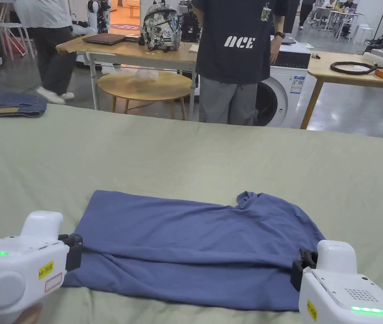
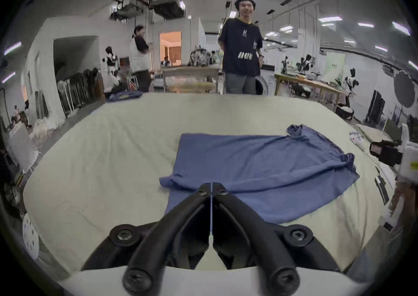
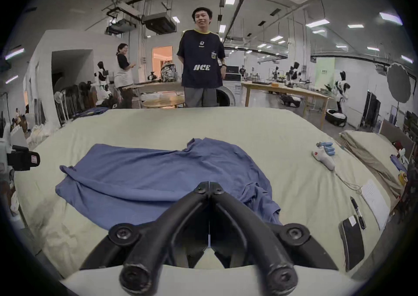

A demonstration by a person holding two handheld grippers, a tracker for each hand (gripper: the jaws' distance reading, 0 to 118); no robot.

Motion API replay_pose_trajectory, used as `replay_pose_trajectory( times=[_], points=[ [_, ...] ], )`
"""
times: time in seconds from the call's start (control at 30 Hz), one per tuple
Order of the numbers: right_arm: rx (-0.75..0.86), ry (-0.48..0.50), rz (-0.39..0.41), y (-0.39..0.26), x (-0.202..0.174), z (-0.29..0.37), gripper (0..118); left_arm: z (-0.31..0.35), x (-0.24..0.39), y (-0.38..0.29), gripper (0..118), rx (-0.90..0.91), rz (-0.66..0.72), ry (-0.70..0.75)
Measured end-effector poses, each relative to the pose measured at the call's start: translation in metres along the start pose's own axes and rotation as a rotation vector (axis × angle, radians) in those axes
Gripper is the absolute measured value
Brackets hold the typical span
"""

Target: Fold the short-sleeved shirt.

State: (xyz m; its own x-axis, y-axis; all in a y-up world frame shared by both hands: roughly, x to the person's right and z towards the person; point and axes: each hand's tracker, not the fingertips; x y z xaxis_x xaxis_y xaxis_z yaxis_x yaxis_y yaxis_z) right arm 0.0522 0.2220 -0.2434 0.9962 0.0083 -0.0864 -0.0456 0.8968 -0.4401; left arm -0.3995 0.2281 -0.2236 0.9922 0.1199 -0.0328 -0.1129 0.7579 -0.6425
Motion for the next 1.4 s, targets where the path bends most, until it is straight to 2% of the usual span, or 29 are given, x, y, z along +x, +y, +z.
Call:
replay_pose_trajectory(
  times=[0.17, 0.27, 0.33, 0.4, 0.5, 0.57, 0.67, 0.73, 0.8, 0.87, 0.9, 0.97, 1.07, 1.2, 1.27, 1.33, 1.4],
  points=[
    [-0.03, -0.008, 0.015, -0.007, 0.001, -0.004, 0, -0.04, -0.031, 0.011, 0, -0.175, 0.047, 0.014],
    [-0.077, 0.004, -0.012, -0.011, 0.005, -0.01, 0, -0.067, -0.043, 0.015, 1, -0.309, 0.11, 0.025],
    [-0.09, 0.001, -0.018, -0.014, 0.007, -0.012, 0, -0.082, -0.047, 0.014, 16, -0.321, 0.088, 0.04],
    [-0.099, -0.006, -0.011, -0.016, 0.008, -0.013, 0, -0.093, -0.046, 0.012, 19, -0.369, 0.099, 0.09],
    [-0.11, -0.013, -0.004, -0.018, 0.01, -0.013, 0, -0.118, -0.048, 0.006, 44, -0.484, 0.09, 0.157],
    [-0.119, -0.017, -0.001, -0.018, 0.013, -0.013, 0, -0.122, -0.04, -0.004, 47, -0.545, 0.08, 0.163],
    [-0.13, -0.025, 0.001, -0.02, 0.017, -0.013, 0, -0.108, -0.025, -0.002, 49, -0.506, 0.07, 0.19],
    [-0.138, -0.031, -0.001, -0.021, 0.021, -0.013, 0, -0.107, -0.015, -0.005, 49, -0.515, 0.039, 0.201],
    [-0.15, -0.032, -0.011, -0.022, 0.026, -0.014, 0, -0.107, -0.018, -0.01, 41, -0.5, 0.029, 0.15],
    [-0.162, -0.04, -0.024, -0.023, 0.032, -0.015, 0, -0.103, -0.018, -0.014, 13, -0.481, 0.062, 0.138],
    [-0.171, -0.04, -0.028, -0.022, 0.037, -0.016, 0, -0.1, -0.017, -0.016, 4, -0.472, 0.05, 0.141],
    [-0.189, -0.041, -0.038, -0.019, 0.047, -0.018, 0, -0.092, -0.016, -0.016, 1, -0.438, -0.026, 0.12],
    [-0.241, -0.046, -0.039, -0.01, 0.069, -0.029, 0, -0.077, -0.023, -0.014, 0, -0.395, 0.036, 0.094],
    [-0.328, -0.05, -0.008, 0.002, 0.095, -0.053, 0, -0.063, -0.031, -0.013, 0, -0.351, 0.049, 0.1],
    [-0.418, -0.022, 0.017, 0.005, 0.106, -0.071, 25, -0.059, -0.033, -0.012, 0, -0.34, 0.055, 0.091],
    [-0.499, -0.012, 0.02, 0.003, 0.115, -0.09, 64, -0.06, -0.033, -0.009, 0, -0.338, 0.047, 0.088],
    [-0.567, -0.037, 0.049, -0.001, 0.119, -0.107, 67, -0.059, -0.032, -0.009, 0, -0.332, 0.043, 0.089]
  ],
)
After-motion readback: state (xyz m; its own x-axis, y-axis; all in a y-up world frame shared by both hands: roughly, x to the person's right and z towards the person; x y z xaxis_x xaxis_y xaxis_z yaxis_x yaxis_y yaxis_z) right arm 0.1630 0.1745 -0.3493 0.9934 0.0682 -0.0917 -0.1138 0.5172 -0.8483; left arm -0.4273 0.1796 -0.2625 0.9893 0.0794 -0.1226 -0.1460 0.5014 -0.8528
